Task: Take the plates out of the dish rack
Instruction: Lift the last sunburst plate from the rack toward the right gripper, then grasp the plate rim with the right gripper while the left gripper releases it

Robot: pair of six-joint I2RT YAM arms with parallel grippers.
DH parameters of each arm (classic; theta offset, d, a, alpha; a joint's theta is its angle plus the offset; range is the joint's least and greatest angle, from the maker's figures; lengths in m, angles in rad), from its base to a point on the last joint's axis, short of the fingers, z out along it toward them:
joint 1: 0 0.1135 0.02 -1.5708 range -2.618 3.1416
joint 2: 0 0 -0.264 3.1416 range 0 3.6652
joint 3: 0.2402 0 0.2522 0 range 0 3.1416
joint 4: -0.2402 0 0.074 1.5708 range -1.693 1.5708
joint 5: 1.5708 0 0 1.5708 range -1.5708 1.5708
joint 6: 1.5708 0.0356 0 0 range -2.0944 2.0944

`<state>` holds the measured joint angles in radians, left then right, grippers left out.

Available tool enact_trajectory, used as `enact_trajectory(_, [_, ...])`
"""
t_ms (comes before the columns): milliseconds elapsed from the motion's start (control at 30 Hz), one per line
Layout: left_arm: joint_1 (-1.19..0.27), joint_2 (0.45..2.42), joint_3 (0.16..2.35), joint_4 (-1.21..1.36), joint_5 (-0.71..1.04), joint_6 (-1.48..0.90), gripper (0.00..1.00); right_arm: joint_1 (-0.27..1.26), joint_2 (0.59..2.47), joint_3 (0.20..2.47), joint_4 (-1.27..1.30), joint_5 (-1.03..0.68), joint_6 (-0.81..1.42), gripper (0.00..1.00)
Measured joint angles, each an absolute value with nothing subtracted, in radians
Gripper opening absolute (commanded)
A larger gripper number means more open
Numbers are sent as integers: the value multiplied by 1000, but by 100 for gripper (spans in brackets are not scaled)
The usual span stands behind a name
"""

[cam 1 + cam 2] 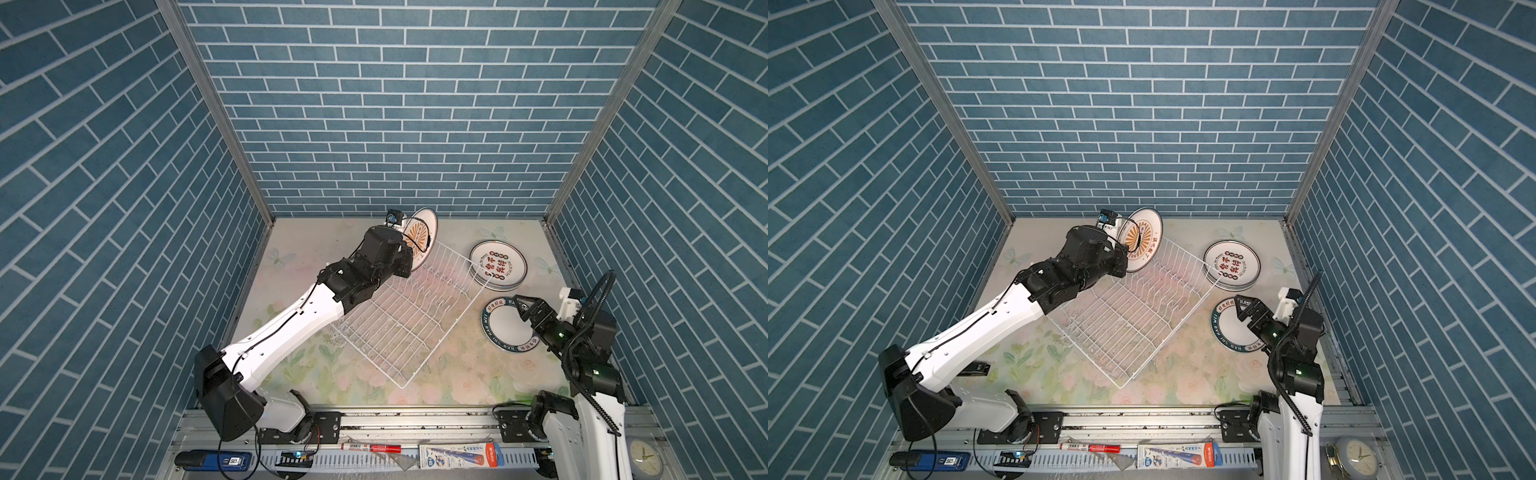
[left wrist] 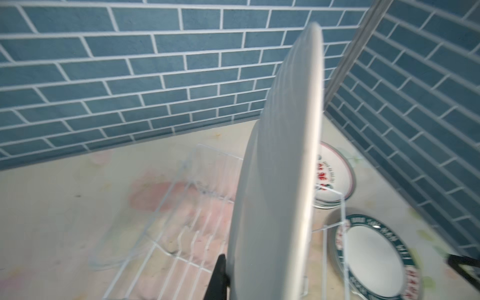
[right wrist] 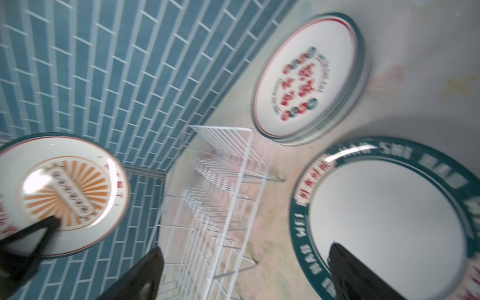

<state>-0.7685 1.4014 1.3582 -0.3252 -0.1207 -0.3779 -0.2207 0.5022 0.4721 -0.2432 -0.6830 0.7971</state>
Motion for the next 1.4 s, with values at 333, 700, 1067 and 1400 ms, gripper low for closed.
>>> enact_trajectory(333, [-858, 1548, 1301, -10, 199, -721, 0, -173, 581, 411, 274, -821, 1017, 95])
enact_trajectory(700, [-909, 1668, 1308, 173, 369, -880, 0, -124, 709, 405, 465, -815, 1081, 65])
enact_trajectory(1067, [-908, 1742, 1390, 230, 462, -932, 11, -124, 733, 381, 584, -815, 1136, 20])
enact_trajectory(1400, [-897, 1745, 1404, 124, 441, -856, 46, -140, 724, 389, 522, -820, 1132, 0])
